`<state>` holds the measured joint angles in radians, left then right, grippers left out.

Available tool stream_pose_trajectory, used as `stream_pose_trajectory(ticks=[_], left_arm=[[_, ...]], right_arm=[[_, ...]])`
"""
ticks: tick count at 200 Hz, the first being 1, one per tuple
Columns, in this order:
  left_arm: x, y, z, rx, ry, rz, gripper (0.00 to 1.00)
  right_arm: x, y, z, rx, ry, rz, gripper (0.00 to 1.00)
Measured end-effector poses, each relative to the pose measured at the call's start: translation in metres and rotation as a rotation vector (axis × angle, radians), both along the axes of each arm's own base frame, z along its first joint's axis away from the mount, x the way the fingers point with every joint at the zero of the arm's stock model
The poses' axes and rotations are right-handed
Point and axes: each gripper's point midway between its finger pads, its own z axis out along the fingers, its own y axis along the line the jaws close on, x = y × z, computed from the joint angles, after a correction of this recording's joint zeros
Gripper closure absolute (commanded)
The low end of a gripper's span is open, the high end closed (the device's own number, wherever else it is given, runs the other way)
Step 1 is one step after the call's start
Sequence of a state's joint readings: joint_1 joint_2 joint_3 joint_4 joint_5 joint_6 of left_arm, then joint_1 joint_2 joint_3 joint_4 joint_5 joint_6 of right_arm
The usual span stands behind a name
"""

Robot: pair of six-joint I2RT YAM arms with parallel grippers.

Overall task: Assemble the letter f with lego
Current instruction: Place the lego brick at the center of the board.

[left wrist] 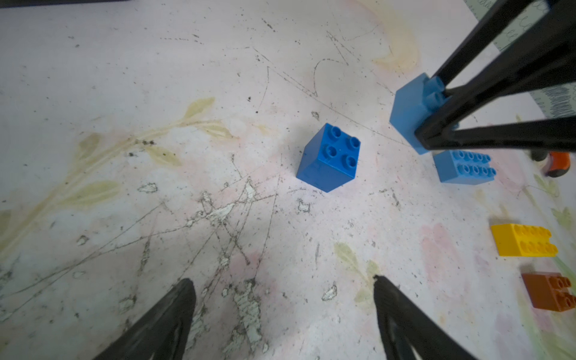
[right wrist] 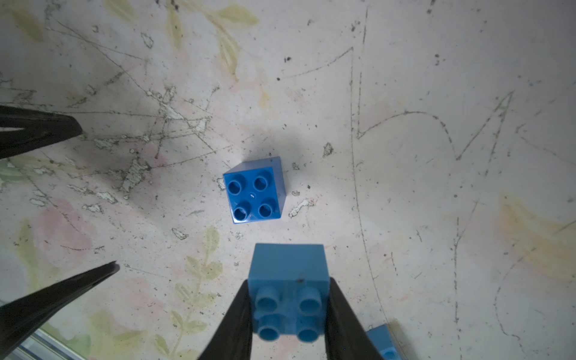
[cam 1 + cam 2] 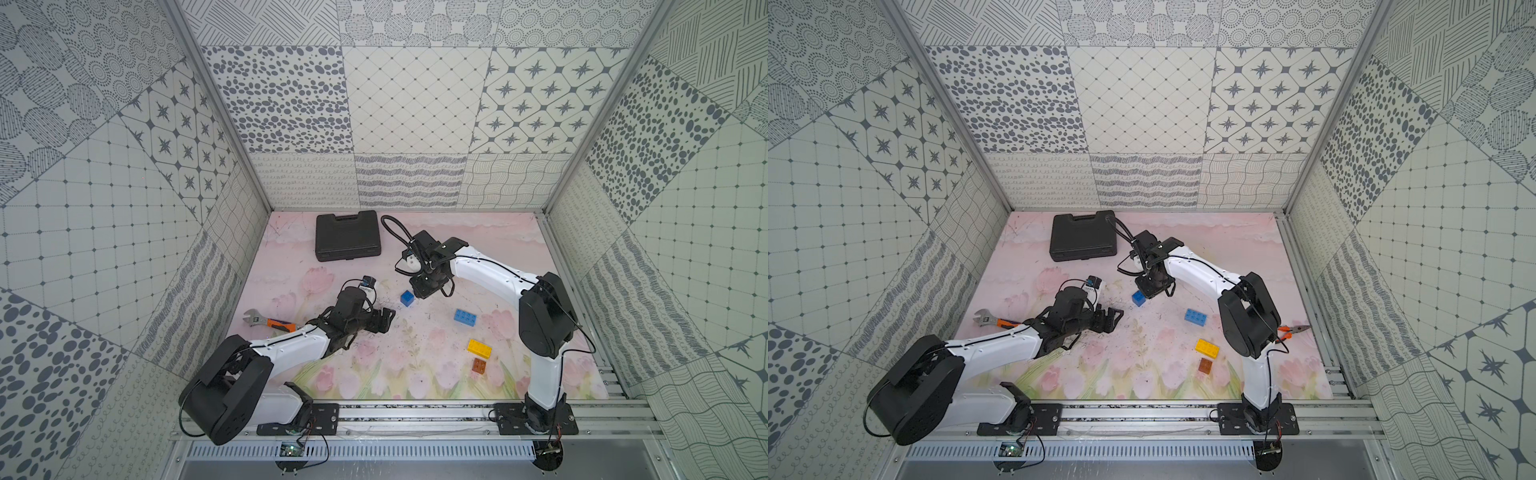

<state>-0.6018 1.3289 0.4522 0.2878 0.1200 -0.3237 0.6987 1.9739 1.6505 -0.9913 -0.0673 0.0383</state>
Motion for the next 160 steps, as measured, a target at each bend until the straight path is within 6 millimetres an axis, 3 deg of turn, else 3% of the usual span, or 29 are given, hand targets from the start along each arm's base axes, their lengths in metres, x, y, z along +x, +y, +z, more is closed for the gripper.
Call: stream_pose_trajectory(ticks=[54,93,122,160], left_arm=[[0.006,-0.001,-0.014,0.018,0.038,0.026,0.1],[0.008,-0.002,-0.015,0.018,0.039,0.03,0.11],[0.009,-0.002,-0.013,0.016,0.032,0.034,0.1],[0.01,0.0,-0.005,0.007,0.008,0.042,0.1]], right_arm=[[0.008,0.013,0.008,-0.004,0.016,0.076,0.69],[0.007,0.011,0.001,-0.028,0.041,0.084,0.69],[0.007,0.0,-0.01,-0.062,0.039,0.056,0.68],[-0.007,-0.04,-0.043,-0.143,0.104,-0.019,0.67]])
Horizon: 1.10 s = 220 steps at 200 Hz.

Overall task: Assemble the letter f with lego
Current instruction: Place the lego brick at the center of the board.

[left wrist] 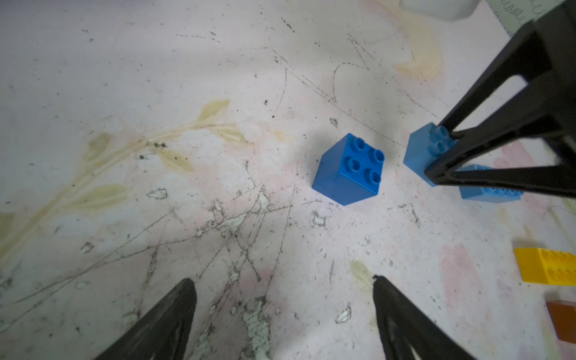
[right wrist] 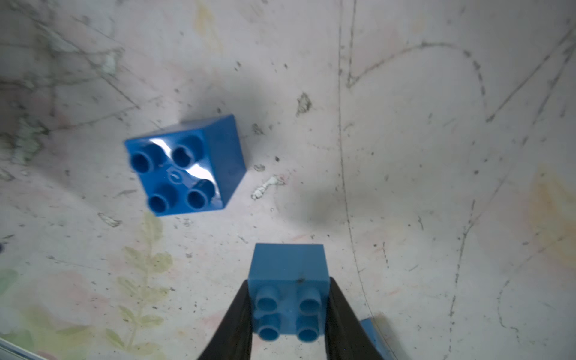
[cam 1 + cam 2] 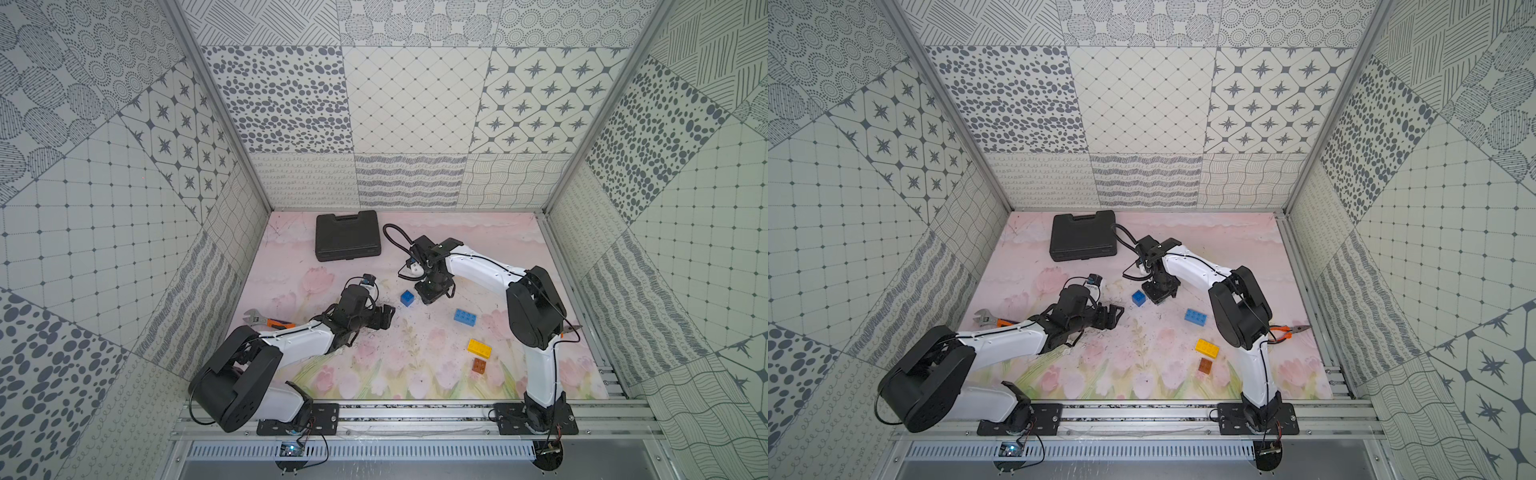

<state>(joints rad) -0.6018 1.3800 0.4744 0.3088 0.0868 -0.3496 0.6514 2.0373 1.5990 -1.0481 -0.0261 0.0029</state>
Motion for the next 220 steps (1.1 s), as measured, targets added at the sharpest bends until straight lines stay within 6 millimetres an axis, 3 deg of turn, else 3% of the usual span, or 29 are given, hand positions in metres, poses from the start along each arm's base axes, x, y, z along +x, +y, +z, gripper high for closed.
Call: stream_pose_trajectory(ticks=[31,123,172,200,220], left_arm=[[0.0,0.001,0.003,-0.002,-0.01,0.005,0.1],[-0.002,0.006,0.007,-0.002,-0.028,0.018,0.1],[-0.002,0.006,0.007,-0.002,-0.03,0.019,0.1],[-0.001,0.006,0.008,-0.003,-0.031,0.019,0.1],[-0.002,0.007,0.007,-0.002,-0.031,0.02,0.1]], right_arm=[[0.008,-0.013,-0.01,-0.01,-0.013,-0.052,0.66],[0.028,-0.013,-0.017,-0.007,-0.077,-0.079,0.59],[0.03,-0.015,-0.02,-0.02,-0.077,-0.08,0.51],[0.028,-0.019,-0.019,-0.029,-0.084,-0.095,0.37],[0.016,-0.032,-0.008,-0.046,-0.092,-0.112,0.31]])
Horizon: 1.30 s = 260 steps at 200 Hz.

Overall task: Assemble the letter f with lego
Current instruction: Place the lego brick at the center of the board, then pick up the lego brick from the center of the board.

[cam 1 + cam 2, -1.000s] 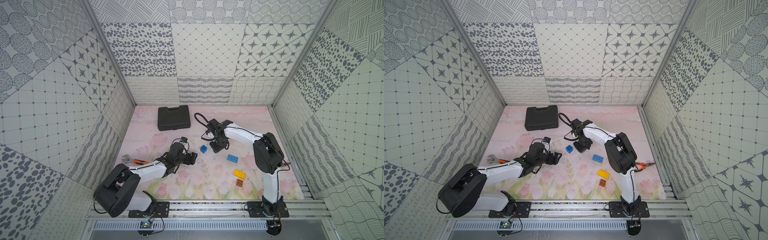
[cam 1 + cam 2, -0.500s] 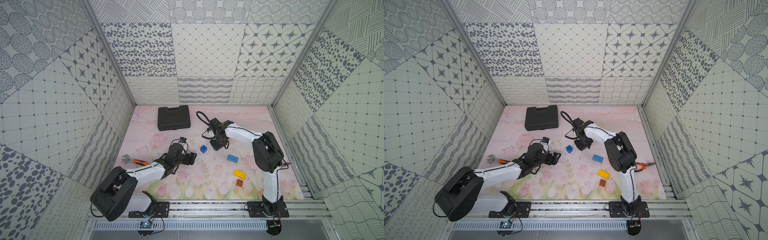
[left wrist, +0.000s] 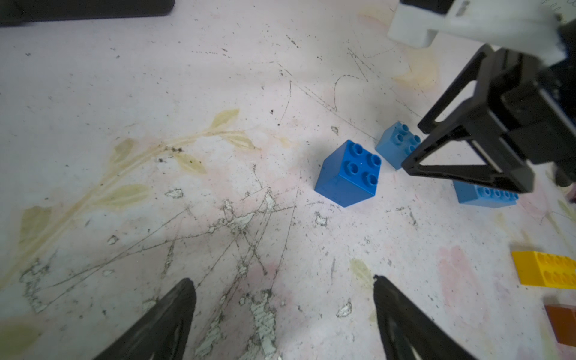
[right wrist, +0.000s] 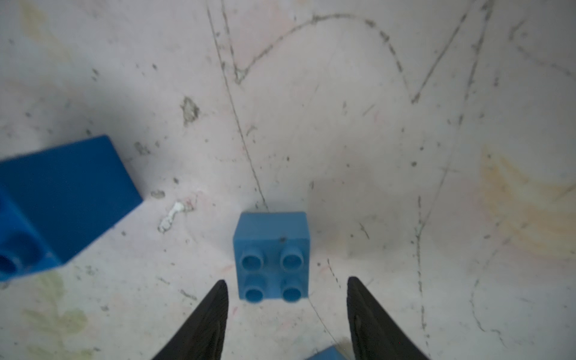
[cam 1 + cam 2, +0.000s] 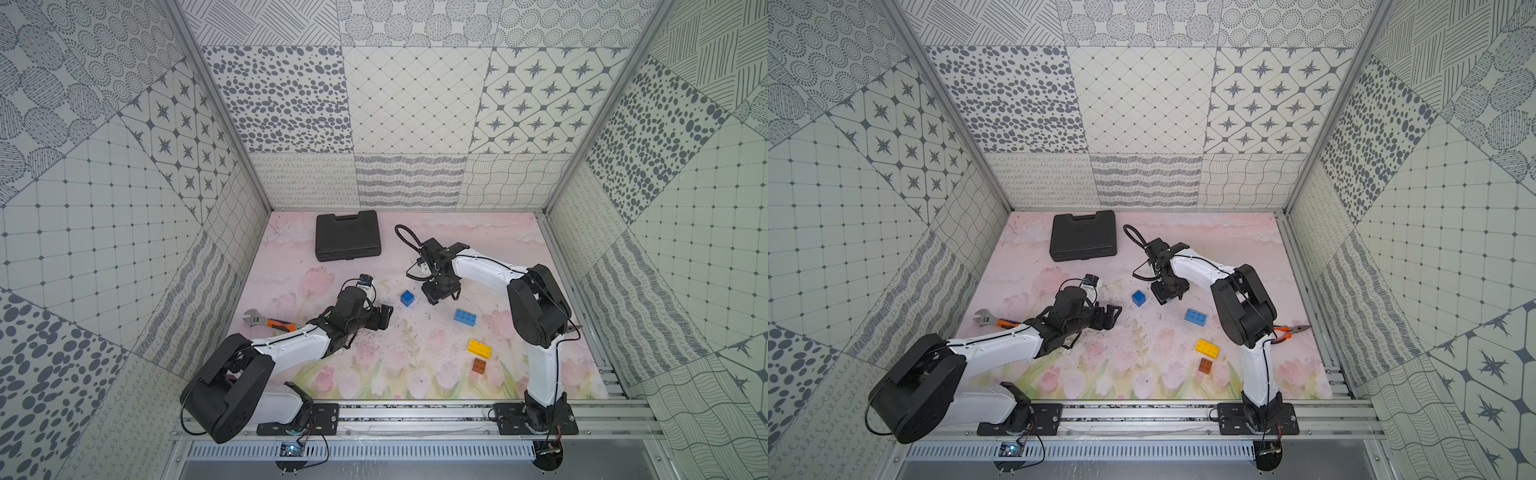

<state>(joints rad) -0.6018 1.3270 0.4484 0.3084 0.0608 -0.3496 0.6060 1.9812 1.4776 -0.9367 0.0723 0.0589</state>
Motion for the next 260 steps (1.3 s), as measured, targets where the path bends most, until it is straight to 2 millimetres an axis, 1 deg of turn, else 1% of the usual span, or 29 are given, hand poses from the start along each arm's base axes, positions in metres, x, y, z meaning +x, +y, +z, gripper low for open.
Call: stream_pose_trajectory(ticks=[25,42,62,89,99,128,161,178,188,199,210,228,246,255,260], left_arm=[[0.0,0.0,0.0,0.001,0.0,0.001,0.09],[-0.001,0.001,-0.001,0.001,0.001,0.001,0.09],[-0.001,0.001,-0.001,0.002,0.002,0.0,0.09],[-0.001,0.001,-0.001,0.002,0.002,0.0,0.09],[-0.001,0.001,-0.001,0.002,0.002,0.0,0.09],[-0.001,0.001,-0.001,0.0,0.0,0.0,0.09],[-0.001,0.001,0.002,-0.004,-0.006,0.0,0.09],[-0.001,0.001,0.002,-0.005,-0.008,0.0,0.09],[-0.001,0.001,0.002,-0.005,-0.008,0.0,0.09],[-0.001,0.001,0.002,-0.005,-0.008,0.0,0.09],[-0.001,0.001,0.002,-0.005,-0.008,0.0,0.09],[-0.001,0.001,0.003,-0.005,-0.008,0.0,0.09],[-0.001,0.001,0.003,-0.005,-0.008,0.0,0.09],[-0.001,0.001,0.003,-0.005,-0.008,0.0,0.09],[-0.001,0.001,0.003,-0.005,-0.008,0.0,0.09]], right_arm=[[-0.019,-0.02,0.023,-0.015,-0.03,-0.035,0.26],[-0.032,-0.034,0.029,-0.032,-0.04,-0.064,0.24],[-0.048,-0.048,0.023,-0.064,-0.011,-0.085,0.23],[-0.06,-0.059,0.008,-0.097,0.035,-0.106,0.24],[-0.061,-0.061,0.005,-0.1,0.041,-0.11,0.24],[-0.057,-0.063,0.003,-0.095,0.043,-0.123,0.31],[-0.057,-0.064,-0.005,-0.093,0.065,-0.133,0.33],[-0.057,-0.064,-0.008,-0.09,0.072,-0.135,0.37],[-0.056,-0.064,-0.009,-0.091,0.075,-0.134,0.41],[-0.056,-0.064,-0.01,-0.088,0.078,-0.137,0.5],[-0.056,-0.064,-0.01,-0.085,0.077,-0.138,0.56],[-0.055,-0.065,-0.01,-0.082,0.077,-0.141,0.62],[-0.056,-0.064,-0.011,-0.073,0.084,-0.145,0.61],[-0.055,-0.064,-0.011,-0.07,0.085,-0.151,0.52],[-0.055,-0.064,-0.011,-0.069,0.086,-0.149,0.5]])
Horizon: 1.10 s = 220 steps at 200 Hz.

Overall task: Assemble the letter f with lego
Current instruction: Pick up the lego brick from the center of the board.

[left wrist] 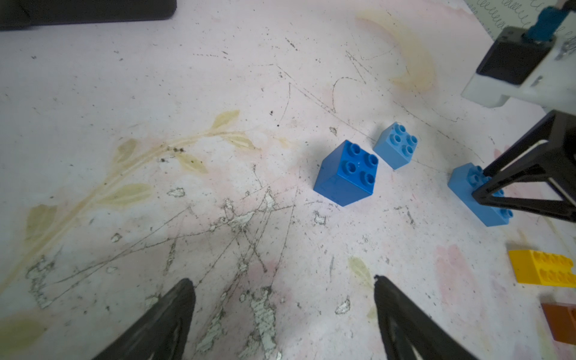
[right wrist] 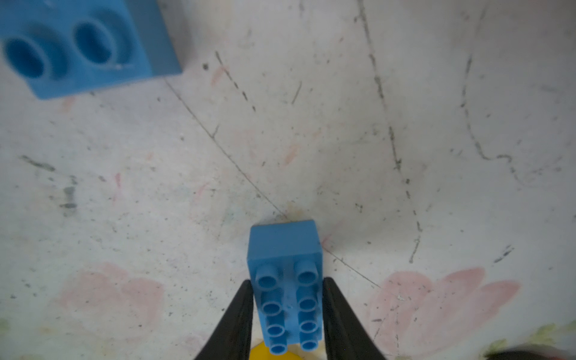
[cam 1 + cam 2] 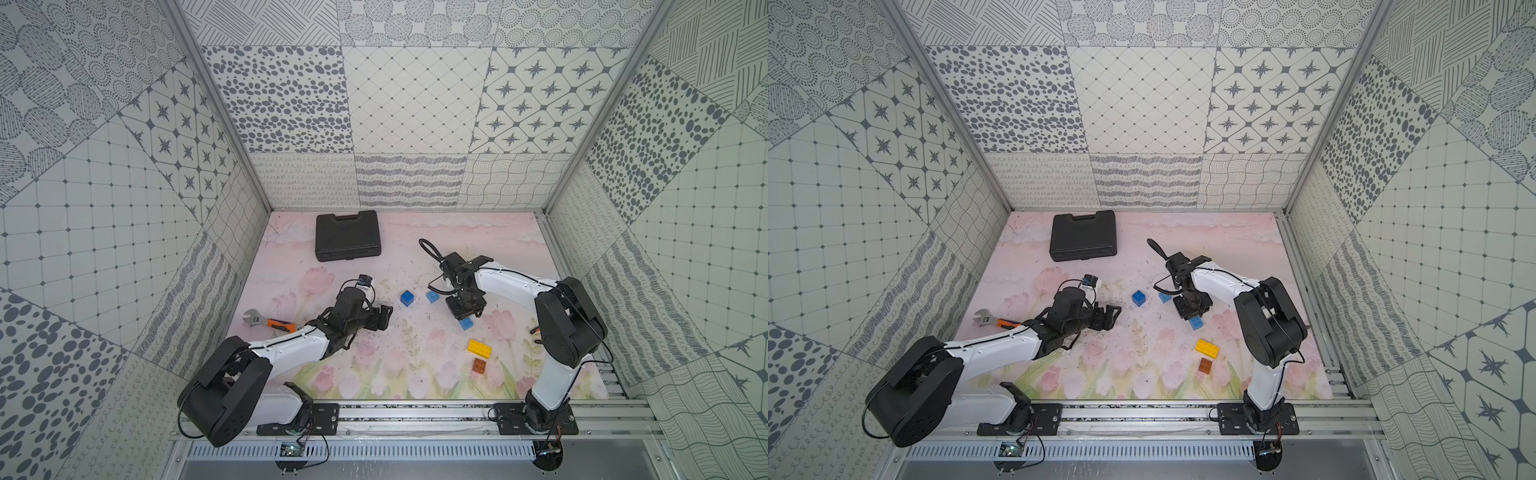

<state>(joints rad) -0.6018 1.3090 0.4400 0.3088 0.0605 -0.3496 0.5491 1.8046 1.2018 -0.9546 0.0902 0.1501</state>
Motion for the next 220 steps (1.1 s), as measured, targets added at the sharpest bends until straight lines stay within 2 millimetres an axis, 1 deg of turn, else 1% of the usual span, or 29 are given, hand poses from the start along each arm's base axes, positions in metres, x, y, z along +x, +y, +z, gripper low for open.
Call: stream_pose_trajectory(ticks=[10,38,112,149,184,202,220], left_arm=[[0.0,0.0,0.0,0.0,0.0,0.0,0.09],[0.0,0.0,0.0,0.0,0.0,0.0,0.09],[0.0,0.0,0.0,0.0,0.0,0.0,0.09],[0.0,0.0,0.0,-0.001,-0.001,0.0,0.09],[-0.001,0.0,0.001,-0.003,-0.003,0.0,0.09],[-0.001,0.0,0.002,-0.004,-0.005,0.0,0.09],[-0.001,0.0,0.003,-0.005,-0.007,0.0,0.09]], right_arm=[[0.0,0.0,0.0,0.002,0.001,-0.004,0.48],[-0.003,0.0,-0.003,0.003,0.008,-0.005,0.49],[-0.016,-0.007,-0.013,-0.012,0.047,-0.023,0.54],[-0.015,-0.006,-0.013,-0.007,0.043,-0.025,0.56],[-0.013,-0.004,-0.013,0.0,0.035,-0.026,0.54],[-0.012,-0.004,-0.013,0.002,0.033,-0.026,0.57],[-0.012,-0.004,-0.013,0.002,0.033,-0.027,0.57]])
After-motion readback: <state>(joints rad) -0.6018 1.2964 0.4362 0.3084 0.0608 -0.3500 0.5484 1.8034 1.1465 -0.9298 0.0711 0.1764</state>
